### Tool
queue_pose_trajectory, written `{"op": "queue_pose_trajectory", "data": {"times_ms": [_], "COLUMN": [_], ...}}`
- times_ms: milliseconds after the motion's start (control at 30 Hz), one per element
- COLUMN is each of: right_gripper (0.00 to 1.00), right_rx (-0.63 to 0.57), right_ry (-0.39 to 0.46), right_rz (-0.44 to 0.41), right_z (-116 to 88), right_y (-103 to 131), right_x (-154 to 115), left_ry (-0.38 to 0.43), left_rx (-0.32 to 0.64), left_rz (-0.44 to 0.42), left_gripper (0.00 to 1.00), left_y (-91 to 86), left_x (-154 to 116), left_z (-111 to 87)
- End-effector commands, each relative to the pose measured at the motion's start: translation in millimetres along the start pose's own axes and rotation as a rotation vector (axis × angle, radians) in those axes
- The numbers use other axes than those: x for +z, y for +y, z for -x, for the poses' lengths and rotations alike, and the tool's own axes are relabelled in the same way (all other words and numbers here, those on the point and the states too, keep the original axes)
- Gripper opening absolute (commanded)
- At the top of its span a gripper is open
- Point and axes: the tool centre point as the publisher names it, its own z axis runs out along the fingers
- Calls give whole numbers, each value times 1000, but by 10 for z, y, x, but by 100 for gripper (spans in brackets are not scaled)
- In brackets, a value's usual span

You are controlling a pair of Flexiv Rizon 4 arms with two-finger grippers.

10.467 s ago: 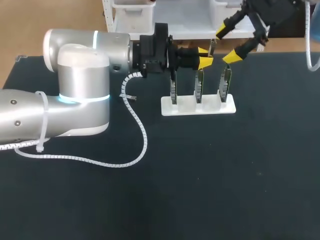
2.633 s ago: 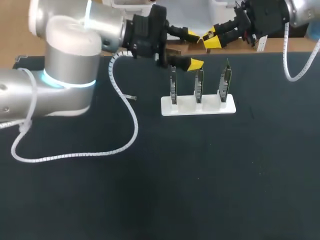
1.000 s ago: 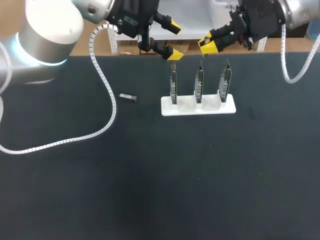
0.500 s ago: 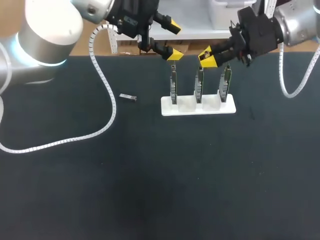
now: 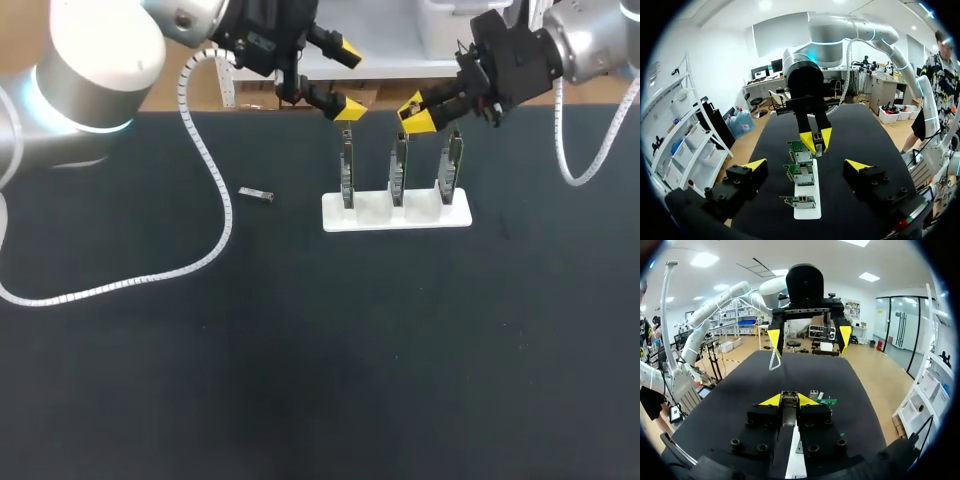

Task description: Pick up the optical module with the left hand, and insert it into the network port with the right hand.

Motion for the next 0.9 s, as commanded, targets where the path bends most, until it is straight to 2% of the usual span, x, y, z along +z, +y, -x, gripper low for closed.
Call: {"op": "queue_pose_trajectory", "data": {"times_ms": [33,733,900], "right_gripper": [0,0,0], "right_rx": [3,23,12], "right_ry": [-2,-14,-10], "right_rz": [18,31,35], "right_z": [-21,-85,-40], "right_y": [-63,-68,-91], "right_x": [-8,48,32], "left_ry": [5,5,5], "left_rx": [-1,-1,-1], "left_rz": [-5,-5,-5], "left_gripper": [100,100,100], "left_y": [21,21,21], "left_x": [3,3,3], "left_z": [6,6,6]}}
